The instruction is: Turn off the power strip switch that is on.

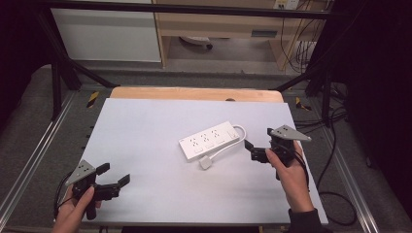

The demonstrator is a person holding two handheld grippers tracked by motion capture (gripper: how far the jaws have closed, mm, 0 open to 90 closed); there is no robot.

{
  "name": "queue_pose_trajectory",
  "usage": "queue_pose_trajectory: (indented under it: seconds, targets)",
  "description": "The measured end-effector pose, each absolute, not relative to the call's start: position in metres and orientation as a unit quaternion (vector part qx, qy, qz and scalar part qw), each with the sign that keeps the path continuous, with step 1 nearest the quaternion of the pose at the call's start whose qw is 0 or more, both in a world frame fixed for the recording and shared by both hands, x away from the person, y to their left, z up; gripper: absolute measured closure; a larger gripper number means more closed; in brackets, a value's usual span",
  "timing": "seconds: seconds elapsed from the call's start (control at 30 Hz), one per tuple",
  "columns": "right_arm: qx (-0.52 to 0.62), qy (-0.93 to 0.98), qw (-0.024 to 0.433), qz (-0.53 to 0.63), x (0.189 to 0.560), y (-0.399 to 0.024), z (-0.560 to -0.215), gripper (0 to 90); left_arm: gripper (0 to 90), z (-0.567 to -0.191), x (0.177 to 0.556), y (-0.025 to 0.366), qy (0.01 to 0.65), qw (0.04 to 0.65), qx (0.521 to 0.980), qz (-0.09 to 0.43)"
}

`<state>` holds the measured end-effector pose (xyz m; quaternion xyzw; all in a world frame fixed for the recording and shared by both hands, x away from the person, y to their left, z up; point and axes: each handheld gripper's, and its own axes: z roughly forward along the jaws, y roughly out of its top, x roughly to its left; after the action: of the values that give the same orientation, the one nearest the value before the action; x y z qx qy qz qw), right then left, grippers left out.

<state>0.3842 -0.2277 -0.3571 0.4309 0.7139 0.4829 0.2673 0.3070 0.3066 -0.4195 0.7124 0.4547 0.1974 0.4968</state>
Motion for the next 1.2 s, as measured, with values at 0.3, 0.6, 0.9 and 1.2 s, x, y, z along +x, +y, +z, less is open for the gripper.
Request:
queue_pose_trajectory:
  seconds: [0.3,0.6,0.9,1.2]
  targets:
    - [0.45,0.703,0.27,0.48,0.375,-0.248,-0.368,4.3,5.8,-0.419,0.306,0.308,0.456,0.5,0.71,0.197]
    - [0.464,0.697,0.268,0.476,0.367,-0.264,-0.384,4.4,5.8,-0.419,0.306,0.309,0.456,0.5,0.709,0.198]
    - [0.469,0.696,0.261,0.476,0.363,-0.273,-0.4,3.9,5.8,-0.418,0.306,0.309,0.457,0.501,0.708,0.198]
    - [0.482,0.704,0.239,0.464,0.367,-0.271,-0.42,3.9,5.8,-0.418,0.307,0.309,0.456,0.501,0.708,0.198]
